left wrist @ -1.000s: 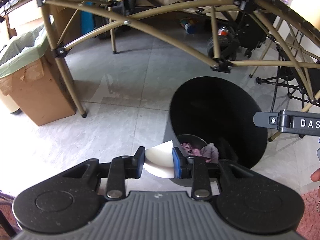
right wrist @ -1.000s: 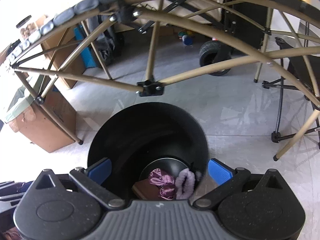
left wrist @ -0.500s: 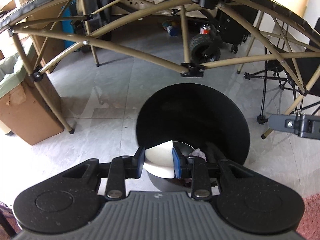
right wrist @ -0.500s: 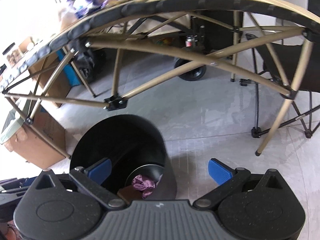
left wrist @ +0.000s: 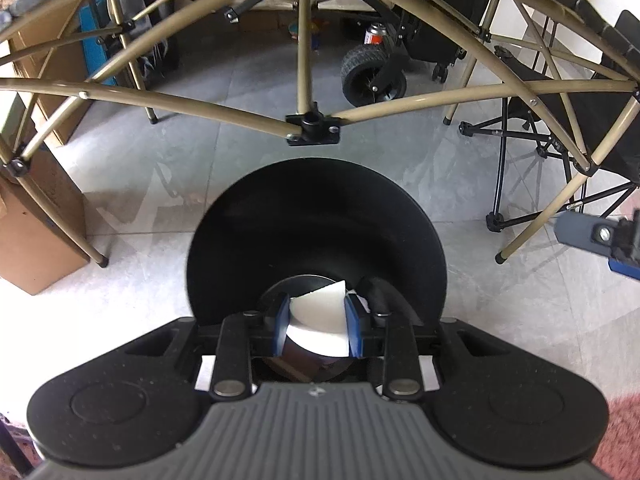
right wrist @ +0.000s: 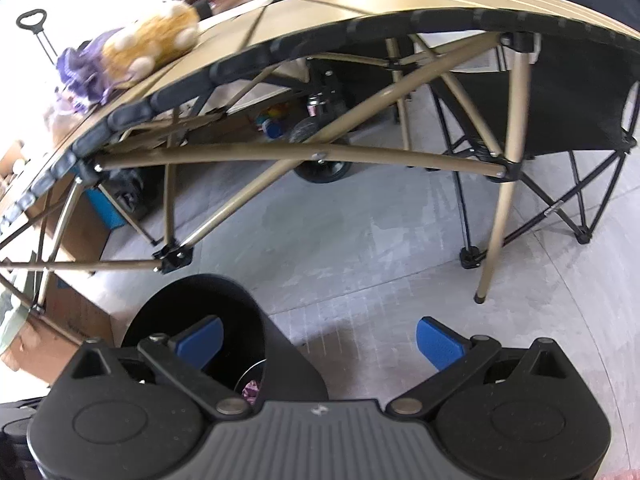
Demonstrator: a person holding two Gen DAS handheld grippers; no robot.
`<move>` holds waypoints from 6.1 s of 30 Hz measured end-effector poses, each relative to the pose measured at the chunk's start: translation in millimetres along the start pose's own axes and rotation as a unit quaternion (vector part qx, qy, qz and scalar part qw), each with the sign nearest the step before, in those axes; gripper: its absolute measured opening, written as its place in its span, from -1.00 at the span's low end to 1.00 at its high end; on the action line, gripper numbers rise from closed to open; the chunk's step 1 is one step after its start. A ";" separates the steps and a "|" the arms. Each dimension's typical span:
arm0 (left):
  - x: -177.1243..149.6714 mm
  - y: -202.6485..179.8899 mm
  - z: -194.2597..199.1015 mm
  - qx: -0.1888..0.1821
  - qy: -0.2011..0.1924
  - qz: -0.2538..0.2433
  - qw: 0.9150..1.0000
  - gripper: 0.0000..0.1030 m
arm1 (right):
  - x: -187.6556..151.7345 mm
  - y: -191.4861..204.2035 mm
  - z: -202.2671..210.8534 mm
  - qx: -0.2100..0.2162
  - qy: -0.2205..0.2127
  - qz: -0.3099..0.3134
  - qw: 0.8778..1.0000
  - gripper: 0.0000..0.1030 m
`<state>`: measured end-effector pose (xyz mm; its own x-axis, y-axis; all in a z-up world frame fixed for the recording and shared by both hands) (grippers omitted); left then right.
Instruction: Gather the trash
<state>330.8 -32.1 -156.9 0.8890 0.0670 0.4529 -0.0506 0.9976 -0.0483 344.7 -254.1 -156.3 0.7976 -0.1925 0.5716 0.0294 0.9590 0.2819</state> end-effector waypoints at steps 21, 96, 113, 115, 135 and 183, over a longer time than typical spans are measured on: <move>14.5 -13.9 -32.6 0.023 0.042 0.033 0.998 -0.40 | -2.5 -12.1 -1.1 -0.012 0.005 -0.010 1.000 1.00; 48.4 15.8 155.7 0.027 -0.308 0.009 0.951 1.00 | 58.4 63.0 123.0 0.088 -0.248 0.081 0.961 1.00; 107.5 48.1 155.1 0.026 -0.332 0.030 0.943 1.00 | 106.9 114.1 100.0 0.105 -0.270 0.127 0.949 1.00; 114.4 54.1 153.9 0.028 -0.331 0.033 0.943 1.00 | 112.4 119.8 95.8 0.107 -0.272 0.130 0.948 1.00; 151.5 104.5 135.7 0.043 -0.313 0.064 0.947 1.00 | 147.4 188.4 30.4 0.082 -0.251 0.210 0.942 0.52; 135.9 117.4 140.2 0.043 -0.305 0.073 0.949 1.00 | 133.9 195.4 35.2 0.113 -0.218 0.209 0.947 -0.67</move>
<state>381.9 96.9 23.8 0.4426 0.1778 0.8789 -0.2140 0.9728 -0.0890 435.9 -99.8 2.5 0.3851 0.0792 0.9195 -0.4028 0.9108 0.0902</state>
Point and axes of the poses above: each gripper's, at about its wrist camera, not at the fingertips, and z roughly against the way its jaws point, y to its left, x to its top, the point moved 1 cm from there along -z, roughly the way its jaws point, and after that the axes turned 1 degree about y, right-handed, at the moved point
